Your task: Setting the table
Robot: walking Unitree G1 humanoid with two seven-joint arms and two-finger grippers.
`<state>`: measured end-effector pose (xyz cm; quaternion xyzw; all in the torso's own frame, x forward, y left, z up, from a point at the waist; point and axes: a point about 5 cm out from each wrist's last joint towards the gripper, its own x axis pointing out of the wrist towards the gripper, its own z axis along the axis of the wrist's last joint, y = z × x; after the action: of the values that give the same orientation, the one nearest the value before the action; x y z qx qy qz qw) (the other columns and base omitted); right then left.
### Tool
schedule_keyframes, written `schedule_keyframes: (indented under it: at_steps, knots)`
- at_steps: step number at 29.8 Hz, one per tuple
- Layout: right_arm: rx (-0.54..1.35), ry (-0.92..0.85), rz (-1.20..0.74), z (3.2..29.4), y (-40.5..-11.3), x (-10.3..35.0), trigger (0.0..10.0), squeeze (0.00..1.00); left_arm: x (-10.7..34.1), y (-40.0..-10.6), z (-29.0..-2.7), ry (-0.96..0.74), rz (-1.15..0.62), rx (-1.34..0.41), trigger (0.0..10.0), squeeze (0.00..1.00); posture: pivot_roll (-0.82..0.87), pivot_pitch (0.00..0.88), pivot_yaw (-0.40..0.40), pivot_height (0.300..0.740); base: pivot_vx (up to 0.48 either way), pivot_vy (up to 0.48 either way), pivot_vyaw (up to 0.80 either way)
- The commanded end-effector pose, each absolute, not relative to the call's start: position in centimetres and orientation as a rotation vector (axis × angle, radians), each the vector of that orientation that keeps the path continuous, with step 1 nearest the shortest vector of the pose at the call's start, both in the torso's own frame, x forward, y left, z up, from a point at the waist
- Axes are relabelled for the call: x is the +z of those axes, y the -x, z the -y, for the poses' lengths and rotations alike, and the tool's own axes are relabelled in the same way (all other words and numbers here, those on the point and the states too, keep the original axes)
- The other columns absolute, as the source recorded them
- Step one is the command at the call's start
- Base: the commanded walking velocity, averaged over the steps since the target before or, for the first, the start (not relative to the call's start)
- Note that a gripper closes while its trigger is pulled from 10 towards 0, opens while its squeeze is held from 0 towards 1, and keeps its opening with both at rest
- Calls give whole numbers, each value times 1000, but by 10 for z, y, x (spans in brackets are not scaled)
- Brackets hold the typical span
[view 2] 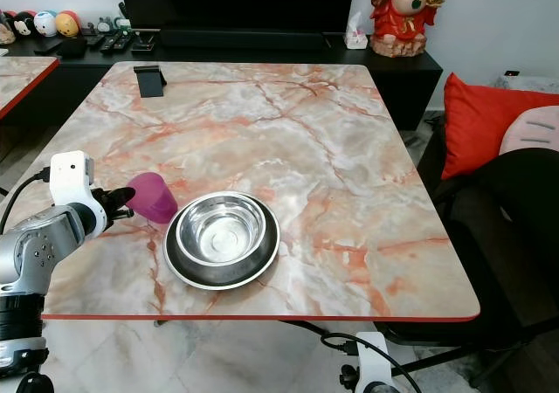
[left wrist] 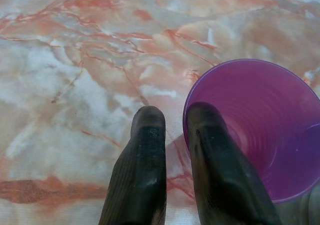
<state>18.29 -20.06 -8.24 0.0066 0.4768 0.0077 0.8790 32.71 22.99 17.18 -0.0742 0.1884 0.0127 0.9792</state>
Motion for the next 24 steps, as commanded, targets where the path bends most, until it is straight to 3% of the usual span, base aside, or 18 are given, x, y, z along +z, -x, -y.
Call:
schedule_keyframes:
  at_steps: [1,9,10,19,24]
  knots:
    - [4,-28,-1004,201,-181,-84,10000,0,183,-329,-226,141,-343,13,10000,1000,-20,0,-12,724,0,0,0]
    - [2,-28,-1005,201,-181,-84,10000,0,190,-331,-225,143,-310,14,10000,1000,-21,0,-12,724,0,0,0]
    - [3,-28,-1006,201,-180,-84,10000,0,194,-332,-224,140,-290,10,10000,0,-20,0,-12,724,0,0,0]
    - [5,-28,-1006,200,-181,-84,10000,0,207,-334,-216,142,-228,-6,10000,0,-17,0,-16,724,0,0,0]
    - [4,-28,-1006,201,-181,-84,10000,0,225,-333,-212,92,-81,-31,10000,0,-12,0,-18,724,0,0,0]
